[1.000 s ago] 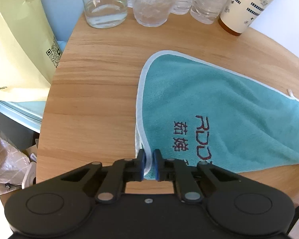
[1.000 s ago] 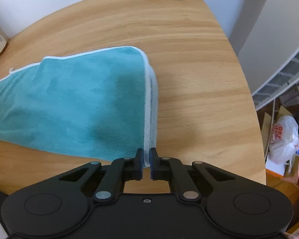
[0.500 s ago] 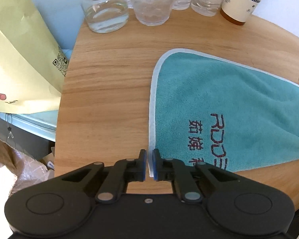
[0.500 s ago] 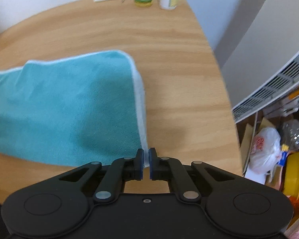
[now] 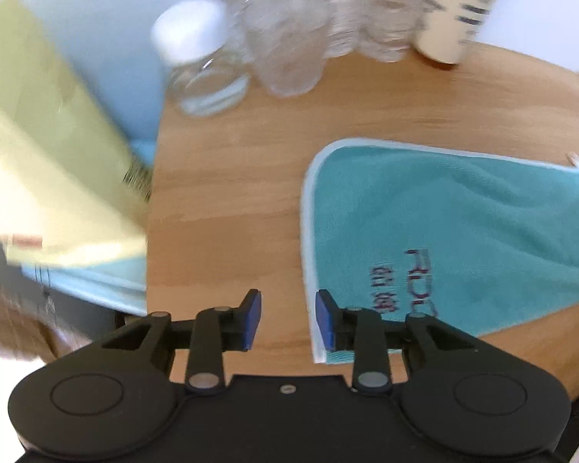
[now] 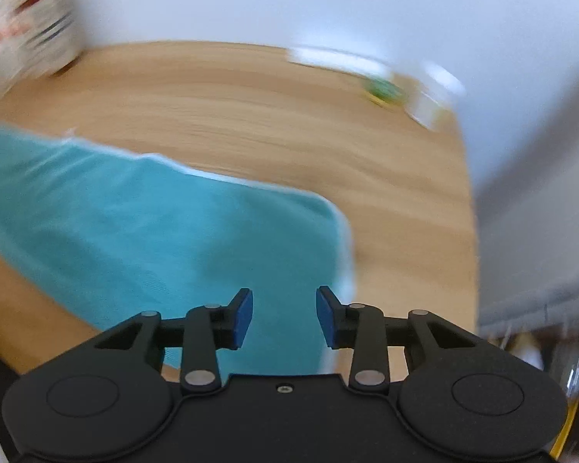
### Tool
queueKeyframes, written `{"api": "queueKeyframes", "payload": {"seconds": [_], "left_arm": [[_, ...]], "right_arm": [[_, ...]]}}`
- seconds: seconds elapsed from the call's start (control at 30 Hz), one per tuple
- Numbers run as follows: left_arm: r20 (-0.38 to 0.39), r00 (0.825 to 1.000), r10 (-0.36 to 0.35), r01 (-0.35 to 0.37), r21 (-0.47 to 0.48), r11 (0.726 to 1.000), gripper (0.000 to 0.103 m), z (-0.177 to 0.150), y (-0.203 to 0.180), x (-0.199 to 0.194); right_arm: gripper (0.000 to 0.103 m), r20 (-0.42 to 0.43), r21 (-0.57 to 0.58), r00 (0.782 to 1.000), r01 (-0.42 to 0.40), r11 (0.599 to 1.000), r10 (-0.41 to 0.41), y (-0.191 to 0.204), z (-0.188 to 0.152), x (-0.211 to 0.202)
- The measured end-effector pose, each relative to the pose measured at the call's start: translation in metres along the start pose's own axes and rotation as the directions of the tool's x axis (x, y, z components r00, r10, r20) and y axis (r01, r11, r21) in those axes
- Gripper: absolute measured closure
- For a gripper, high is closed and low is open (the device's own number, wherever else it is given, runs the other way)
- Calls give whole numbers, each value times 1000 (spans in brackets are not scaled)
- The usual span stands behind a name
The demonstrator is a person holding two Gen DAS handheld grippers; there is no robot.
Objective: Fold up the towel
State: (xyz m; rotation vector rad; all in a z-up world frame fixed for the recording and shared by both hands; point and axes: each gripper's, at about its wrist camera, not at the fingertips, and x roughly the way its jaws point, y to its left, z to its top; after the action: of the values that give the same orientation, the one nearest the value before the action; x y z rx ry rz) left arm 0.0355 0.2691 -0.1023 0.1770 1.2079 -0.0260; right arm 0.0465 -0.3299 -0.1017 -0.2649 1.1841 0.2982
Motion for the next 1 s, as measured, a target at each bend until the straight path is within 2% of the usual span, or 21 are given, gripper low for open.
{"api": "queueKeyframes", "payload": {"seconds": [0.1, 0.13, 0.17, 0.23, 0.37, 0.43, 0.53, 0.6, 0.63, 0.7, 0.8, 1.0], "left_arm": [[48, 999, -23, 17, 116, 993, 65, 10, -38, -14], [68, 995, -73, 61, 167, 984, 64, 13, -57, -18], [80, 990, -119, 100, 214, 972, 63, 16, -76, -22], [73, 983, -166, 138, 298, 945, 61, 18, -105, -22], [14, 982, -189, 163, 447, 880, 60, 12, -152, -4], [-14, 984, -178, 164, 466, 869, 60, 9, -160, 6], [-45, 985, -168, 170, 460, 872, 60, 6, -161, 16], [-66, 987, -145, 159, 455, 876, 60, 3, -157, 24], [-73, 988, -138, 156, 451, 879, 60, 2, -154, 27], [-84, 986, -145, 167, 435, 885, 56, 1, -149, 31], [-87, 985, -151, 174, 429, 887, 48, 0, -144, 32], [-114, 983, -141, 178, 437, 882, 37, 0, -140, 34]], "right_arm": [[62, 1, -154, 997, -79, 985, 80, 47, 29, 6], [62, -2, -225, 992, -120, 967, 123, 70, 41, 8], [62, 4, -268, 990, -138, 954, 144, 85, 48, 10], [64, -10, -369, 978, -199, 908, 211, 126, 64, 22], [65, -50, -513, 972, -221, 829, 229, 174, 75, 40], [65, -93, -541, 968, -245, 804, 232, 188, 80, 57], [65, -125, -560, 967, -252, 789, 220, 193, 82, 70], [75, -143, -570, 967, -253, 782, 209, 193, 81, 73], [76, -159, -567, 965, -263, 780, 209, 191, 81, 76], [85, -169, -550, 958, -286, 785, 230, 185, 83, 77], [94, -163, -567, 961, -275, 776, 222, 182, 83, 76], [96, -159, -522, 967, -254, 815, 199, 171, 88, 76]]}}
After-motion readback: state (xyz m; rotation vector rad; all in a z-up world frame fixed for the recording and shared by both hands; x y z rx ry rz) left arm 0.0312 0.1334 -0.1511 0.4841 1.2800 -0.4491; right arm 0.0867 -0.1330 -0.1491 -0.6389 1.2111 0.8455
